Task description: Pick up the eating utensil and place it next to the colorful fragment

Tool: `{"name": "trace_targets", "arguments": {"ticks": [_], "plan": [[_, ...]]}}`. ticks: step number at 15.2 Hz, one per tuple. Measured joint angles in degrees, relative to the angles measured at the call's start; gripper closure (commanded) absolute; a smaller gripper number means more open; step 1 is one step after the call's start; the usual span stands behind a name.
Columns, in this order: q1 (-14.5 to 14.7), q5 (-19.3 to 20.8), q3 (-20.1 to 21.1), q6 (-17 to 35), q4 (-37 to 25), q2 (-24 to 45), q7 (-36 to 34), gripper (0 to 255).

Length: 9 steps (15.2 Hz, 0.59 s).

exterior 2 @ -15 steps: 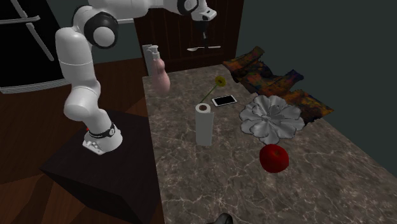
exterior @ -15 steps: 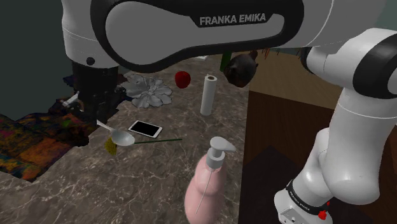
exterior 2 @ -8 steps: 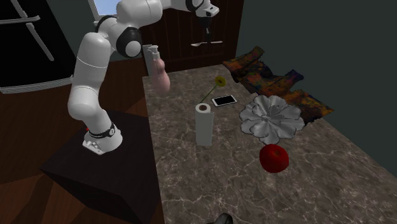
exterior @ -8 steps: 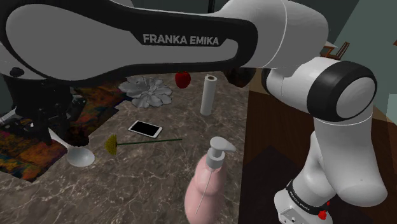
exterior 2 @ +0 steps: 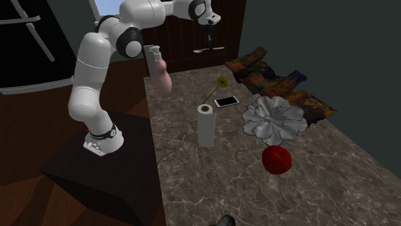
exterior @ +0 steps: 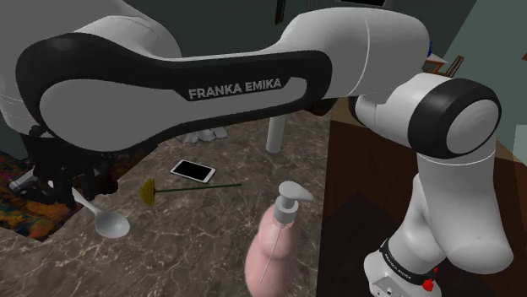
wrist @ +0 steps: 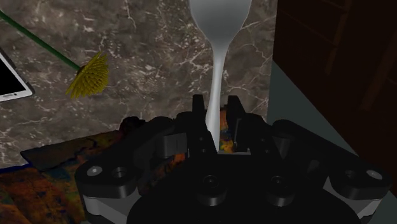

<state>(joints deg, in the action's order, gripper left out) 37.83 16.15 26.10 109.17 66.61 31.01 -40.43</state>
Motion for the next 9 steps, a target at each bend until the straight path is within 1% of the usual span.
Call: {"name": "trace_targets", "arguments": {"ticks": [6,9], "plan": [[-0.85,0.10,-0.06,5.10,5.80,-0.59,-0.70,255],[-0.93,0.37,-0.23,6.92,7.20,-0.12,-0.96,255]]}}
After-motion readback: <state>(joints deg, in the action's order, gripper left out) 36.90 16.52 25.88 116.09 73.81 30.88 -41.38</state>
